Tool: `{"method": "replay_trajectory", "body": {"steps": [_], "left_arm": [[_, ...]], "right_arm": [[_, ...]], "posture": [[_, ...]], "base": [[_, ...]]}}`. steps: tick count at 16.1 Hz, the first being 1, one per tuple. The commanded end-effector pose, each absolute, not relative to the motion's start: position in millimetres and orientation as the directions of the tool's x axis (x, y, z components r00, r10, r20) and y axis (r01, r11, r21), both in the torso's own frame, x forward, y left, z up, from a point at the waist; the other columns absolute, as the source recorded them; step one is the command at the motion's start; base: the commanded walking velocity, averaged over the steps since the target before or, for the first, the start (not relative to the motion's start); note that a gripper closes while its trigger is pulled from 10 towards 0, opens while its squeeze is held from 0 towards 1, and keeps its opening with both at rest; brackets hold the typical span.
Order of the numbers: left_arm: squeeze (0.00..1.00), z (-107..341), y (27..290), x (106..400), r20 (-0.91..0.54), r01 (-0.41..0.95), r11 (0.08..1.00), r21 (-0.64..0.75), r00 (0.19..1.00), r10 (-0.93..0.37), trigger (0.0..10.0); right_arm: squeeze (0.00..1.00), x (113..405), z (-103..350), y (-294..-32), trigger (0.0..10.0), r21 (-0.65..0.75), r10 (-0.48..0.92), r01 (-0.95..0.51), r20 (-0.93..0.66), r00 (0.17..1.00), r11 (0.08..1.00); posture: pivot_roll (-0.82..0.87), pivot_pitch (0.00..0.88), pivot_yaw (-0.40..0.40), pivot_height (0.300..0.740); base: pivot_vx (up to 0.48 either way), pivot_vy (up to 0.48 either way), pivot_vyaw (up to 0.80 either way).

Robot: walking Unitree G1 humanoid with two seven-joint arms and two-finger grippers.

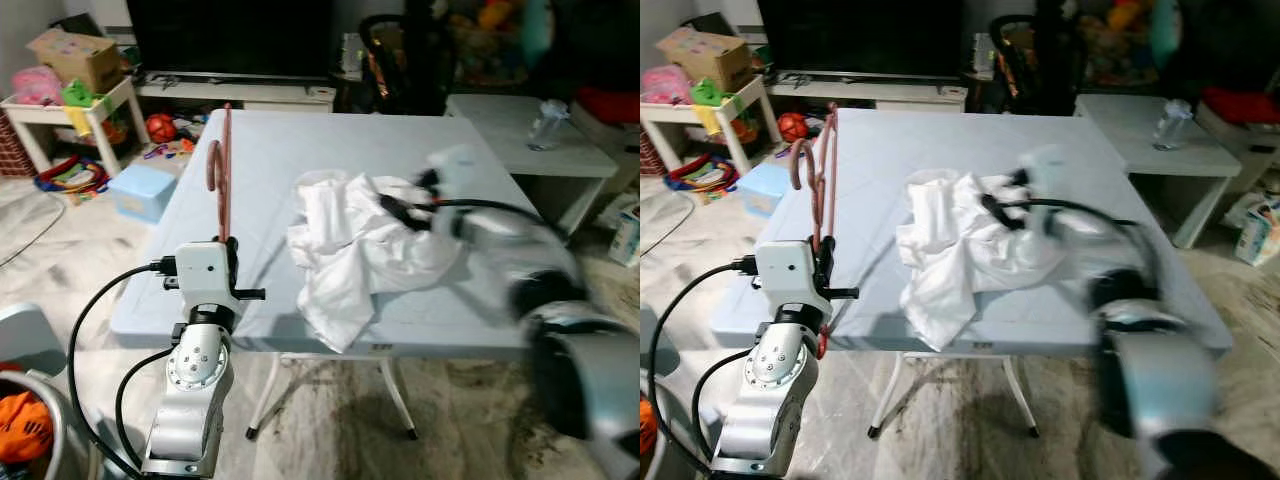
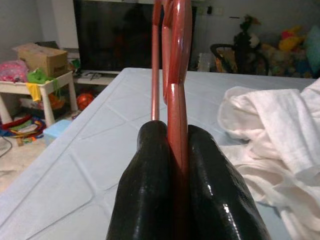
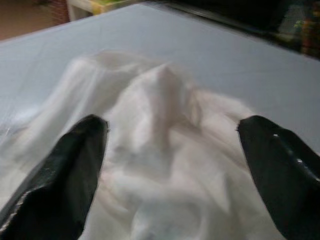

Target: Hang hanger

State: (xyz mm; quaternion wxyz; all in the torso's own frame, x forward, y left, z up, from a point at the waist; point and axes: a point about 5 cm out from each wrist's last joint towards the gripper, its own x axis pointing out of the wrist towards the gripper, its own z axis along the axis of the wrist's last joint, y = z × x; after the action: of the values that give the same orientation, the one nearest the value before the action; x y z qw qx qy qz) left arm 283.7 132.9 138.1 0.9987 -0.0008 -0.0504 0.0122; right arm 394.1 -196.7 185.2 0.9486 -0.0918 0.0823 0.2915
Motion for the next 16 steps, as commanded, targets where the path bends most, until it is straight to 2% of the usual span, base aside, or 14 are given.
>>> {"method": "replay_trajectory", "body": {"steps": [1,2,3,4,5,6,7,8,9,13,15,16], "left_arm": [[0.00,137,139,283,0.088,-0.031,0.999,0.008,0.996,0.030,10.0],[0.00,137,140,283,0.087,-0.031,0.999,0.012,0.996,0.030,10.0],[0.00,138,140,283,0.089,-0.030,0.999,0.014,0.996,0.029,10.0],[0.00,138,141,283,0.089,-0.030,0.999,0.014,0.996,0.029,10.0],[0.00,138,140,283,0.089,-0.026,1.000,0.015,0.996,0.025,10.0],[0.00,138,140,283,0.089,-0.025,1.000,0.015,0.996,0.023,10.0],[0.00,138,142,283,0.086,-0.022,1.000,0.019,0.996,0.021,10.0],[0.00,139,143,283,0.086,-0.020,1.000,0.021,0.996,0.018,10.0],[0.00,141,142,284,0.091,-0.013,1.000,0.024,0.996,0.011,10.0],[0.00,140,140,282,0.087,-0.013,1.000,0.017,0.996,0.011,10.0],[0.00,140,139,283,0.087,-0.009,1.000,0.014,0.996,0.008,10.0],[0.00,140,139,284,0.089,-0.009,1.000,0.013,0.996,0.008,10.0]], "right_arm": [[0.00,386,179,-203,10.0,-0.116,0.607,-0.645,-0.246,0.755,0.755],[0.00,381,177,-209,10.0,-0.123,0.647,-0.689,-0.260,0.717,0.714],[0.00,370,173,-214,10.0,-0.102,0.728,-0.778,-0.297,0.618,0.620],[0.00,367,172,-215,10.0,-0.095,0.742,-0.795,-0.305,0.597,0.600],[0.00,358,166,-216,10.0,-0.066,0.793,-0.852,-0.334,0.509,0.519],[0.00,354,163,-216,10.0,-0.035,0.816,-0.876,-0.346,0.463,0.482],[0.00,342,153,-211,10.0,0.025,0.860,-0.923,-0.374,0.347,0.384],[0.00,339,151,-208,10.0,0.039,0.872,-0.935,-0.378,0.312,0.352],[0.00,331,145,-201,10.0,0.082,0.898,-0.953,-0.368,0.243,0.292],[0.00,323,128,-181,10.0,0.140,0.903,-0.955,-0.385,0.192,0.262],[0.00,323,120,-175,10.0,0.131,0.881,-0.952,-0.431,0.196,0.276],[0.00,327,113,-168,10.0,0.118,0.856,-0.942,-0.464,0.227,0.314]], "posture": [[0.13,0.002,-0.059,0.740],[0.13,0.002,-0.057,0.740],[0.13,0.000,-0.052,0.740],[0.13,0.001,-0.051,0.740],[0.14,0.002,-0.049,0.740],[0.14,0.001,-0.047,0.740],[0.15,0.001,-0.039,0.740],[0.15,0.003,-0.038,0.740],[0.16,0.006,-0.041,0.740],[0.16,0.005,-0.045,0.740],[0.16,0.003,-0.047,0.740],[0.16,0.003,-0.052,0.740]], "base": [[0.000,0.000,0.00],[0.000,0.000,0.00],[0.000,0.000,0.00],[0.000,0.000,0.00],[0.000,0.000,0.00],[0.000,0.000,0.00],[0.000,0.000,0.00],[0.000,0.000,0.00],[0.000,0.000,0.00],[0.000,0.000,0.00],[0.000,0.000,0.00],[0.000,0.000,0.00]]}}
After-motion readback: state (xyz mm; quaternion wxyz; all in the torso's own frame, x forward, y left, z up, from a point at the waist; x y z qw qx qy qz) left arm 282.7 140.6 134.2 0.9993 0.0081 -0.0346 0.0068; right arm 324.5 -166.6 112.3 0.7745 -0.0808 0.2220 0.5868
